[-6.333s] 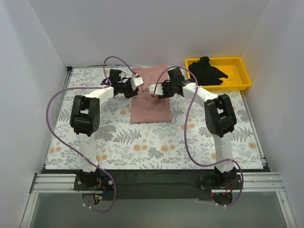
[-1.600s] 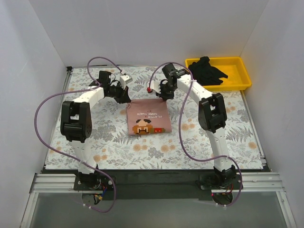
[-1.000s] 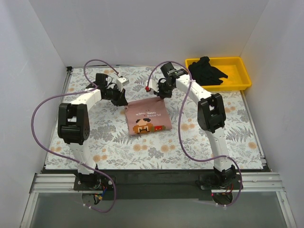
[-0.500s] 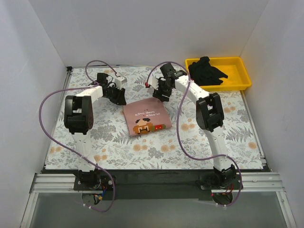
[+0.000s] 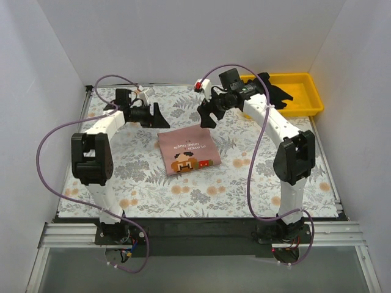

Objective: Fold and stack the t-shirts
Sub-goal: Fold the tshirt

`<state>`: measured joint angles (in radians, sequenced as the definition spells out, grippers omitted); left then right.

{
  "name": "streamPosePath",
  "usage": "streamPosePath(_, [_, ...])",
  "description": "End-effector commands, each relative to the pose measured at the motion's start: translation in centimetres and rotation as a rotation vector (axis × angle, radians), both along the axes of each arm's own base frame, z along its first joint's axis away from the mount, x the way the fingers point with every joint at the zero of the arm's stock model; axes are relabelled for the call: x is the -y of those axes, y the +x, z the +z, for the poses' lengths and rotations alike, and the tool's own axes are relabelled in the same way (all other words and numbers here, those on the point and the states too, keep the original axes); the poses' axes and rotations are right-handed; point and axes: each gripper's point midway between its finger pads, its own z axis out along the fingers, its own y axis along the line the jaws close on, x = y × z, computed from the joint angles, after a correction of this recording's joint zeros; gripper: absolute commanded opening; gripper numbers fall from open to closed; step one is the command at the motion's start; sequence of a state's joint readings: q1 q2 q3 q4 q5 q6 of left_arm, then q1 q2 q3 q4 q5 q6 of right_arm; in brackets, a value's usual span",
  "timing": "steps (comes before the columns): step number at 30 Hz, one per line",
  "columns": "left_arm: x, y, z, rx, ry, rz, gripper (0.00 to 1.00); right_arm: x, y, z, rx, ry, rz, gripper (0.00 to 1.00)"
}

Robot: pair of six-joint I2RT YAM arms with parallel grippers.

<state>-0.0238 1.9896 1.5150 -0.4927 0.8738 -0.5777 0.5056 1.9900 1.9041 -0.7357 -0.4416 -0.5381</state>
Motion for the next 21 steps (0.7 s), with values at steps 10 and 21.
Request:
streamPosePath(10, [8.4, -15.9, 3.4, -0.554, -0.459, -0.185, 0.65, -4.8, -8.5, -4.5, -0.761, 0.299, 0.059, 0.83])
streamPosePath(21, [7.7, -19.4, -7.0, -0.846, -0.330, 0.032, 0.65, -1.5, -11.7, -13.9, -1.000, 0.221, -0.085, 0.70])
